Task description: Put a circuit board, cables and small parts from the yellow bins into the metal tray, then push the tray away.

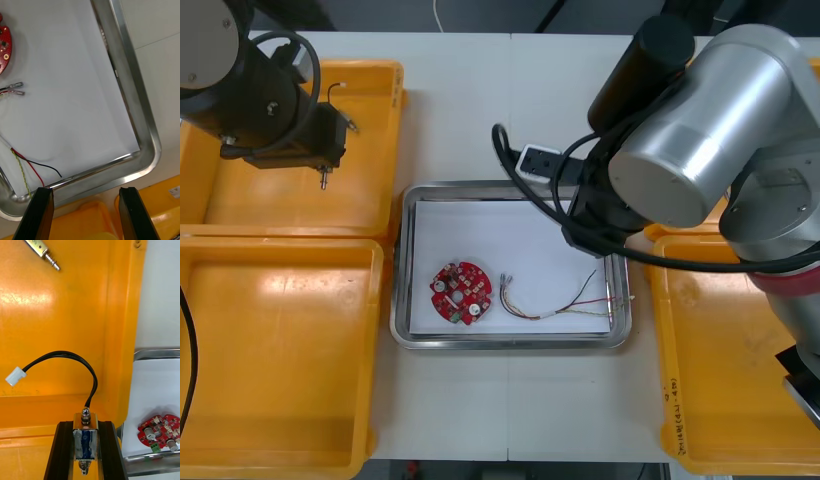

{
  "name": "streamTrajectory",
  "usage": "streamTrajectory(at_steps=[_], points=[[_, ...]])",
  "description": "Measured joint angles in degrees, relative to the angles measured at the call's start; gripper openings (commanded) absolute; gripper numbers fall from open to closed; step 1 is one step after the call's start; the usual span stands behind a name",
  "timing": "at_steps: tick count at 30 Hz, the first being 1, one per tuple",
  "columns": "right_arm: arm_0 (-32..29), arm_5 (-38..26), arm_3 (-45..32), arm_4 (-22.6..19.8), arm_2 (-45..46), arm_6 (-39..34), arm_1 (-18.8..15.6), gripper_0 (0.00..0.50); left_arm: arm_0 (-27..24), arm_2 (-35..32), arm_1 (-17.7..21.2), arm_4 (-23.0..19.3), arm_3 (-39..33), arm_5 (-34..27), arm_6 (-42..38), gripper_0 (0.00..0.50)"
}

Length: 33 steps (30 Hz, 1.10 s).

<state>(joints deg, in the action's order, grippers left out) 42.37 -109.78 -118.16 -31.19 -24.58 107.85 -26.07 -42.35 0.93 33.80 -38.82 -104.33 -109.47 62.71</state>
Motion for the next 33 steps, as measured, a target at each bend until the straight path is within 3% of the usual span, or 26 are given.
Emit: streamTrajectory(at_steps=[8, 18, 26, 33], points=[[0.3, 0.0, -0.7, -2.8, 9.0, 0.0, -1.9, 0.500, 0.0, 4.1, -0.3, -0.1, -5.5, -0.1, -1.7, 0.000], [0.3, 0.0, -0.8, -4.9, 17.9, 0.0, -7.2, 0.500, 0.0, 11.9, -2.0, -0.2, -8.5, -0.1, -17.0, 0.000], [0.3, 0.0, 3.4, -9.5, 26.7, 0.0, -11.1, 0.500, 0.0, 17.2, -3.4, 0.1, -8.5, 1.7, -17.1, 0.002], [0.3, 0.0, 9.5, -9.9, 34.0, 0.0, -14.1, 0.500, 0.0, 21.2, -4.2, 1.0, -5.0, 7.2, -17.1, 0.001]])
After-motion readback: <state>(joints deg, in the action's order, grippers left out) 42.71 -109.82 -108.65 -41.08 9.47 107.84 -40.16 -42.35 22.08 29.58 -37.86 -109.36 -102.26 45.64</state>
